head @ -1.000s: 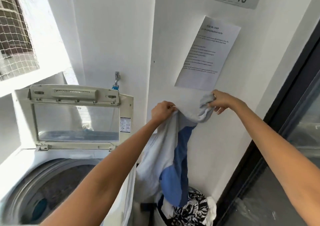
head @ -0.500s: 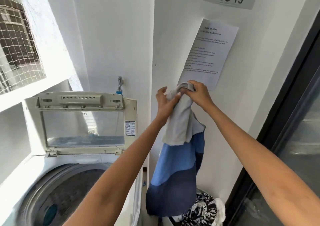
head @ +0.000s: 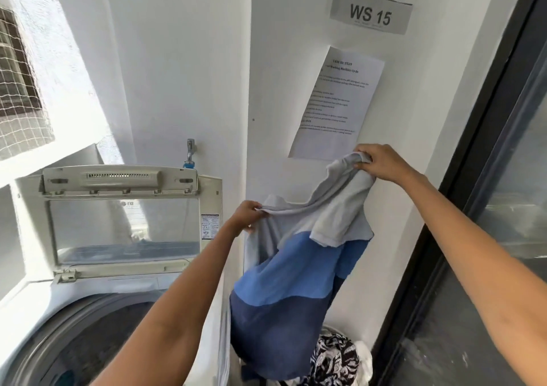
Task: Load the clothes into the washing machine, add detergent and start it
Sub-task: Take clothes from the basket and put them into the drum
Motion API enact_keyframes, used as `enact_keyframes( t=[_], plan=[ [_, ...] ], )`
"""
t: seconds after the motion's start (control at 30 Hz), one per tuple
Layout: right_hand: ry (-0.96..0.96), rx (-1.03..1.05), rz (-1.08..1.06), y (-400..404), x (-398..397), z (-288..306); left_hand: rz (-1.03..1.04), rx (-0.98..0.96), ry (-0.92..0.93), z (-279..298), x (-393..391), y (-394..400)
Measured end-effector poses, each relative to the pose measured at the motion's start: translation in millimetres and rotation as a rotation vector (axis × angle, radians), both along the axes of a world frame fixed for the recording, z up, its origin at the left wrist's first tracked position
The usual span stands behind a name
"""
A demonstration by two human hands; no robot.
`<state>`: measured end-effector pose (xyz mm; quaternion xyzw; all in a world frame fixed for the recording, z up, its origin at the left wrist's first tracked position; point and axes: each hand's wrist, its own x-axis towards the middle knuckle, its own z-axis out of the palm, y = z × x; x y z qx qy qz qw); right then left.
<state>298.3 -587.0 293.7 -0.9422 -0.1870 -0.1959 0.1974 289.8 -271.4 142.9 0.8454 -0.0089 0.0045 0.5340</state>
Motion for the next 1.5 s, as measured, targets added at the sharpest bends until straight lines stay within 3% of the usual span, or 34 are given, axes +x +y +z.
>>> enact_keyframes(
  t=[0.1, 0.2, 0.33, 0.47, 0.57, 0.7, 0.77, 0.97, 1.1, 1.23, 1.33, 1.5],
  plan=[
    [0.083, -0.077, -0.142, -28.0, -4.6, -30.4, 0.083, -0.192, -0.046, 23.9, 5.7, 13.9],
    [0.089, -0.027, -0.207, -21.6, -8.1, -52.6, 0.070, -0.210, -0.139, 43.1, 8.1, 13.2],
    [0.030, 0.078, -0.093, 29.1, -5.9, -47.4, 0.088, -0.258, -0.237, 49.5, 3.2, -5.3],
    [0.039, 0.312, 0.007, 82.1, 0.1, -22.2, -0.024, -0.312, -0.211, 57.0, -0.7, -21.6],
    [0.114, 0.463, 0.111, 110.2, 3.6, -10.4, -0.113, -0.246, -0.173, 63.3, 1.1, -15.4],
    [0.406, 0.770, 0.288, 121.6, 1.9, -9.5, -0.295, -0.050, -0.167, 69.2, 4.1, 10.8],
    [0.499, 0.795, 0.366, 119.6, 3.0, -14.0, -0.310, 0.025, -0.193, 70.4, 1.6, 11.9],
    [0.571, 0.883, 0.512, 113.8, 13.1, -38.7, -0.014, -0.095, -0.396, 74.7, -4.8, -1.1],
    [0.536, 0.520, 0.442, 129.1, 0.5, -68.9, 0.265, 0.064, -0.494, 82.5, 8.3, 15.1],
    [0.587, 0.370, 0.519, 166.4, -19.9, -121.5, 0.285, -0.283, -0.547, 125.8, -33.4, 31.5],
    [0.571, 0.534, 0.390, 212.3, -31.5, -130.7, 0.308, -0.365, -0.634, 152.6, -57.7, 56.5],
    [0.382, 0.783, 0.303, 298.5, -51.9, -93.2, 0.570, -0.213, -0.725, 169.7, -91.5, 125.1]
  ],
)
